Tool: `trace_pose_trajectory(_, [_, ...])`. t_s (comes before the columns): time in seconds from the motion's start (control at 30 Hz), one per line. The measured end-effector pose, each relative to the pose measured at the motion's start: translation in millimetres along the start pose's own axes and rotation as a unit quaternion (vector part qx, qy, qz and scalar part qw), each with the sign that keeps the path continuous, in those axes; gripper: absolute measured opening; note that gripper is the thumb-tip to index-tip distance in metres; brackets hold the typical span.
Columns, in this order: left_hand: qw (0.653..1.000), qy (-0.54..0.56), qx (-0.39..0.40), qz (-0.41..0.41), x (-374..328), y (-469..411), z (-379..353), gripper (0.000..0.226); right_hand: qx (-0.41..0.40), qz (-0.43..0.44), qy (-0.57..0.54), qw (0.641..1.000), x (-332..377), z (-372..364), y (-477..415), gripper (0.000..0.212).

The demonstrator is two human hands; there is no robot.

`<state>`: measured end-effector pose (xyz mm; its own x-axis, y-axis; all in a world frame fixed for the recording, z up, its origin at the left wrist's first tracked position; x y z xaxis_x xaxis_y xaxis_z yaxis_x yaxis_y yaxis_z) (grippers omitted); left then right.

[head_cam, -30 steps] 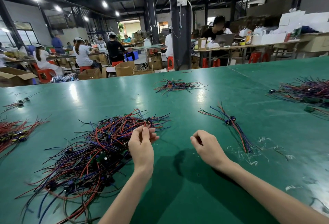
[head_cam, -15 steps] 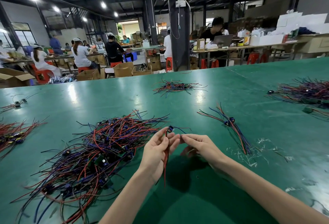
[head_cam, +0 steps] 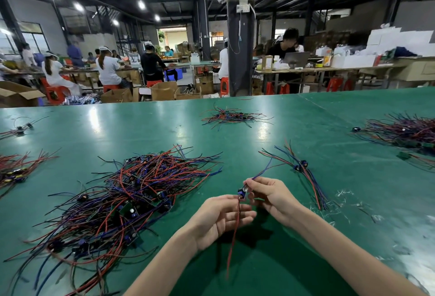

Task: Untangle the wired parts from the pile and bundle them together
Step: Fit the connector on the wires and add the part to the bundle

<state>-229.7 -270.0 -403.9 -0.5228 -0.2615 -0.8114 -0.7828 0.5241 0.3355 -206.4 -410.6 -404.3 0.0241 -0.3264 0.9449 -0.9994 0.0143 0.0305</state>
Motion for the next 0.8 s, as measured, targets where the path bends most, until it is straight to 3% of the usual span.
trace_pose_trajectory(0.13, [0.999, -0.017, -0.026, -0.031, -1.2, -2.8, 3.7, 0.027, 0.035, 0.004, 0.023, 0.999, -3.0, -4.5, 1.6, 0.011])
trace_pose_trajectory(0.33, [0.987, -0.113, -0.085, -0.081, -2.9, -2.2, 9.5, 0.003, 0.046, 0.005, 0.067, 0.997, -3.3, -6.2, 2.7, 0.015])
trace_pose_trajectory(0.47, [0.971, -0.201, -0.075, -0.108, -2.1, -0.3, 4.4, 0.006, 0.056, -0.002, 0.075, 0.996, -3.7, -6.9, 3.3, 0.019])
trace_pose_trajectory(0.8, [0.986, -0.110, -0.083, -0.090, -1.5, 0.3, 2.0, 0.019, 0.063, -0.003, 0.090, 0.994, -2.6, -8.7, 4.7, 0.007])
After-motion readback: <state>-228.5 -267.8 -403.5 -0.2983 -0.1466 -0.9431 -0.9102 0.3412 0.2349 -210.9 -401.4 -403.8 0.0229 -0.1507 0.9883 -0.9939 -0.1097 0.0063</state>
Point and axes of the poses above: each hand's wrist, its own y-axis away from the middle knuckle, its own z-axis out of the back of the hand, x = y × z, the point moved 4 cm from there along -y, towards the middle knuckle, and after that the axes turned 5 degrees about z, right-handed, at the moved point
